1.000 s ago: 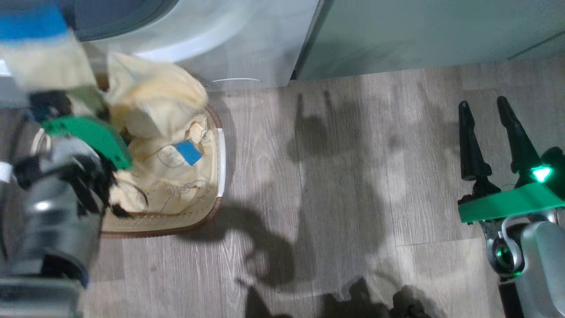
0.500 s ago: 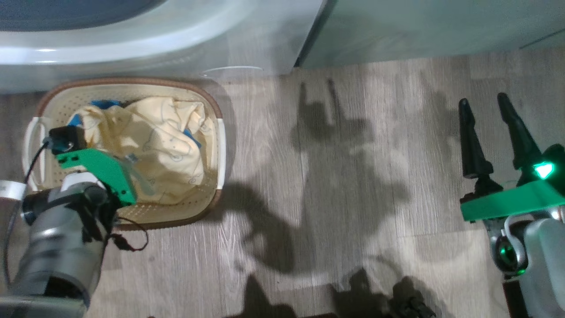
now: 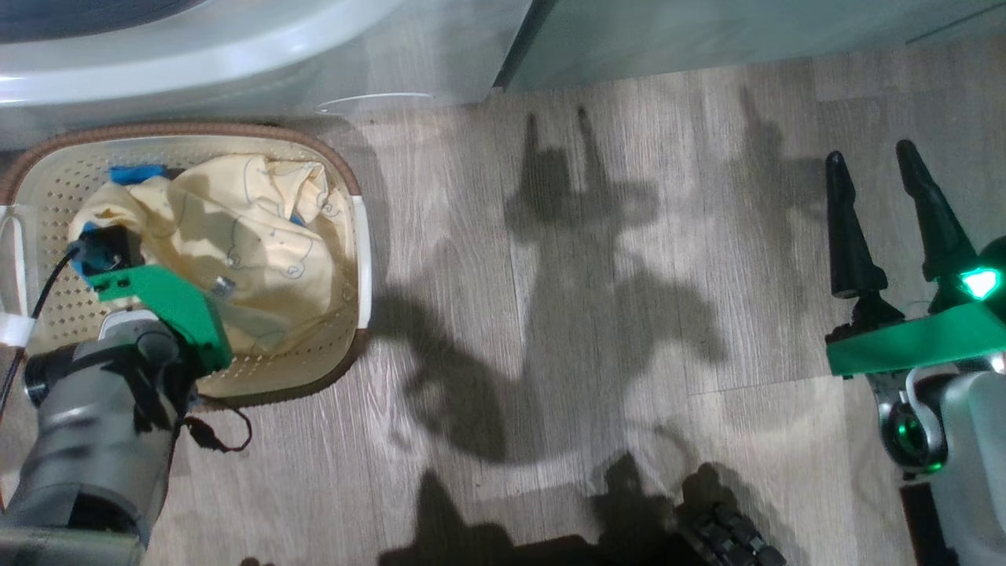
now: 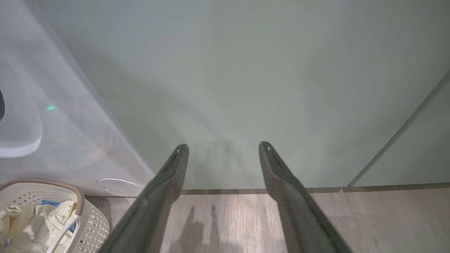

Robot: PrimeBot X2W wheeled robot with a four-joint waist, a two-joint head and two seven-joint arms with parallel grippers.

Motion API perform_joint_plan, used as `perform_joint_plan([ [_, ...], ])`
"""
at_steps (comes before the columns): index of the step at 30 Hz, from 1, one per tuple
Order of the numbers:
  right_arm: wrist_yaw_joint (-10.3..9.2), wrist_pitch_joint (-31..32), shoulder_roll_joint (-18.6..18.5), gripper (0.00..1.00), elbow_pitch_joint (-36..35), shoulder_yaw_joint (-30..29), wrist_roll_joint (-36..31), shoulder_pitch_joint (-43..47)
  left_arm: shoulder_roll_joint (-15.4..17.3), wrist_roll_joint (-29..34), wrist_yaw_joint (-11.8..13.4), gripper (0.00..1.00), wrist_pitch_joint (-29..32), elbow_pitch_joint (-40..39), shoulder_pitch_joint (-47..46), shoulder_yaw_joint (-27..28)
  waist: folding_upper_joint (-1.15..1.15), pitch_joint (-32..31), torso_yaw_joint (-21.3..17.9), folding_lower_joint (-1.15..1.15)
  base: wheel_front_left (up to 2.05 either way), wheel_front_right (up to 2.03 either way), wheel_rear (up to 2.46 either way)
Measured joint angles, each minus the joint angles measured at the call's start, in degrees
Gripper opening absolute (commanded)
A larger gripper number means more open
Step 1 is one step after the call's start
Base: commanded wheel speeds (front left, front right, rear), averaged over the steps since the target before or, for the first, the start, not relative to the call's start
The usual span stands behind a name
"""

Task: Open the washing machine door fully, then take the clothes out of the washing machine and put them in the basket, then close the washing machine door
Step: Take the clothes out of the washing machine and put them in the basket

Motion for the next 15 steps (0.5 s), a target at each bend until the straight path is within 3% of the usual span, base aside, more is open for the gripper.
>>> perform_joint_plan([
  [1, 0.00, 0.00, 0.03, 1.00, 0.01, -0.13, 0.00, 0.00, -0.01, -0.19, -0.47, 0.88, -0.43, 0.00, 0.02, 0.03, 0.00, -0.09, 0.01, 0.00, 0.00, 0.00, 0.00],
  [2, 0.00, 0.00, 0.11, 1.00, 0.02, -0.30, 0.00, 0.00, -0.04, -0.35, -0.82, 1.00, -1.10, 0.00, 0.07, 0.05, 0.00, -0.24, 0.07, 0.00, 0.00, 0.00, 0.00],
  [15, 0.00, 0.00, 0.14, 1.00, 0.99, -0.77, -0.01, 0.34, -0.71, -0.70, -3.85, 1.00, -12.09, 0.02, 1.69, -1.13, 0.00, -6.85, 2.08, -0.01, 0.00, 0.00, 0.00],
])
